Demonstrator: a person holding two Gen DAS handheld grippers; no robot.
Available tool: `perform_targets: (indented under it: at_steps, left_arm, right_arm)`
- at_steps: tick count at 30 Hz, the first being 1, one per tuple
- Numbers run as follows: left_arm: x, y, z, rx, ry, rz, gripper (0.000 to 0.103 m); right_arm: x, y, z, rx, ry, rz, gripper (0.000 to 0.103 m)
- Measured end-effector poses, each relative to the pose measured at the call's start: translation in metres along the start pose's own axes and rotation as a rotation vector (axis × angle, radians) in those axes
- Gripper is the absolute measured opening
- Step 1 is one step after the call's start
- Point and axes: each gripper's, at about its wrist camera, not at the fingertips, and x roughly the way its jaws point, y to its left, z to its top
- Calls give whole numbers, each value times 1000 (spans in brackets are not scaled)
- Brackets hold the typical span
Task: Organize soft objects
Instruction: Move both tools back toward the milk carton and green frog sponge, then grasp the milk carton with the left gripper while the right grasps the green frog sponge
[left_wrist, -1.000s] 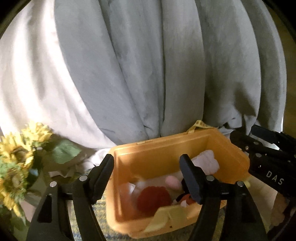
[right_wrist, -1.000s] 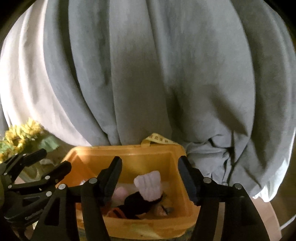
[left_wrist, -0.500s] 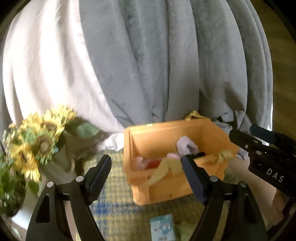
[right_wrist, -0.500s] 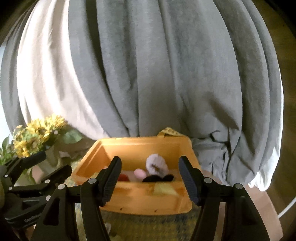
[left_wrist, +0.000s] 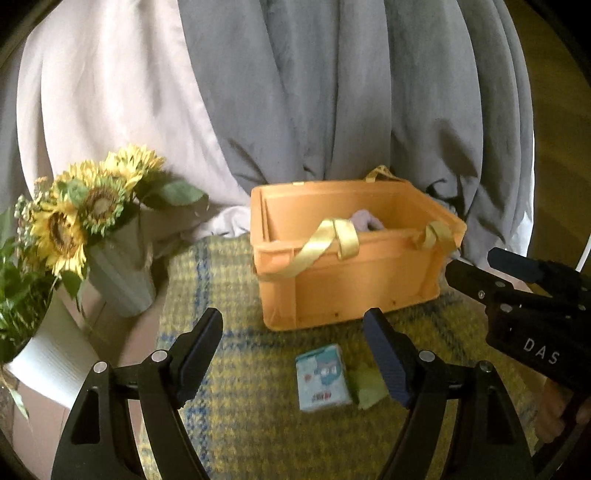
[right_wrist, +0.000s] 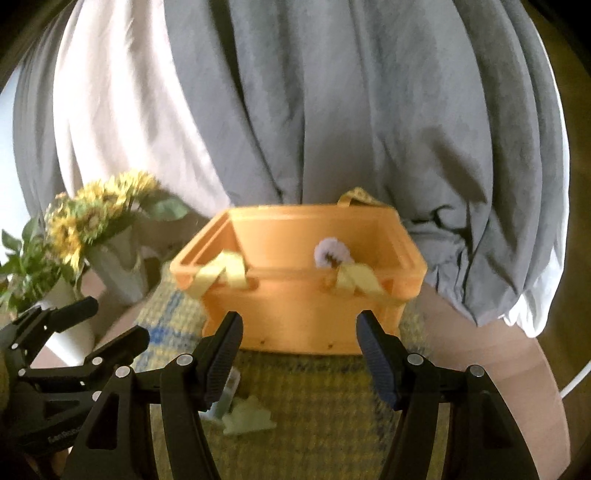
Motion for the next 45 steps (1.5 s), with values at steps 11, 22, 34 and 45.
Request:
perform_targets:
  at_steps: [11,22,34,45]
  left_arm:
    - [-4,3,-45,104,30,-25,78]
    - [6,22,-66,21,74,-44,76]
    - [31,28,-51,-82,160,-143,74]
    - [81,6,-46,-75,277,-231,71]
  right_arm:
    - [0,19,-34,-33,70,14,65]
    - [12,33,-66,-13,145,18,65]
    - [40,48,-90,-45,186,61,65]
    - [66,39,-105,-4,222,101,65]
